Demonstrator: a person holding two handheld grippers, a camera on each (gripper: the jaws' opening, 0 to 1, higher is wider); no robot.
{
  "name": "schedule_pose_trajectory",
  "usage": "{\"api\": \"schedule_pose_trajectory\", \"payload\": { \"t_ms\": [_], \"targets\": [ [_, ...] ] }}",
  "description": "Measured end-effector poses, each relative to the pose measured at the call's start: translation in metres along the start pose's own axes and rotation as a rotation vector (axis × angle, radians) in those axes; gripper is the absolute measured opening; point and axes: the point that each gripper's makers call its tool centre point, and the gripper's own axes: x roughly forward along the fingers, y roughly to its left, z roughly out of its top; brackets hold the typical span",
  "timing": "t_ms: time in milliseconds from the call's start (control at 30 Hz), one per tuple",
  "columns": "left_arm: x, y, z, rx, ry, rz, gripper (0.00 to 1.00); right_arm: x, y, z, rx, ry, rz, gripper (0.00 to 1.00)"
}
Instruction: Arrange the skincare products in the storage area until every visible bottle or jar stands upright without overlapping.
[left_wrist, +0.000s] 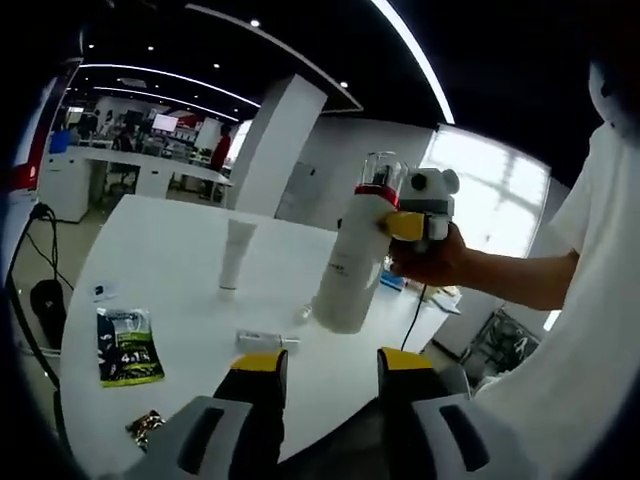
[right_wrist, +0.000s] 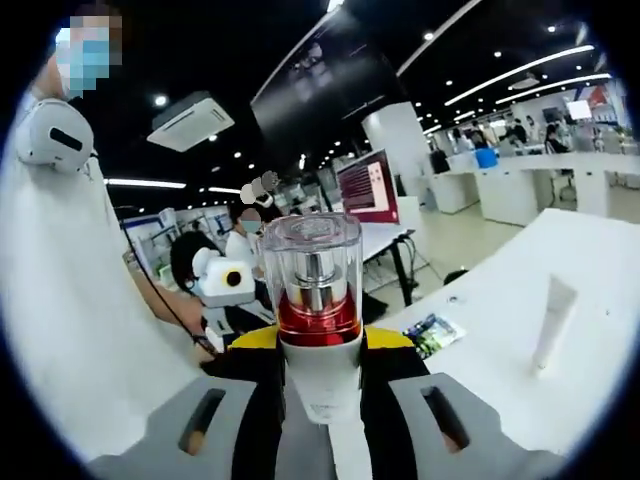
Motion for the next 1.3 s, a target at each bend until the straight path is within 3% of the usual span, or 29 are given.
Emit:
{"api": "schedule_pose_trajectory", "payload": {
  "t_ms": [233, 400, 667, 867, 933, 1000, 1300],
  "targets": [
    [0.005, -0.02, 0.01, 0.038, -0.017, -0.078, 0.58, 0.014, 0.029, -0.005, -0.037, 0.055, 0.115, 0.25],
    [0.009, -0.039, 0.019, 0.05, -0.031, -0.157, 0.59, 0.023, 0.042, -0.009, -0.041, 0.078, 0.165, 0.25],
    [0.01, -0.049, 0.016, 0.065, -0.013, -0.197, 0.53, 0.036, 0.056, -0.009, -0.038, 0.088, 0.235, 0.25],
    [0.007, -0.051, 0.02, 0.018, -0.05, -0.23, 0.51, 0.049, 0.066, -0.013, -0.024, 0.11, 0.303, 0.25],
    [0.006, -0.051, 0.018, 0.023, -0.046, -0.23, 0.47, 0.051, 0.066, -0.014, -0.024, 0.112, 0.305, 0.25],
    [0.005, -0.049, 0.016, 0.046, -0.041, -0.228, 0.37, 0.055, 0.07, -0.014, -0.026, 0.119, 0.312, 0.25],
    [0.006, -0.053, 0.015, 0.061, -0.061, -0.263, 0.36, 0.056, 0.073, -0.014, -0.013, 0.115, 0.326, 0.25]
  ]
}}
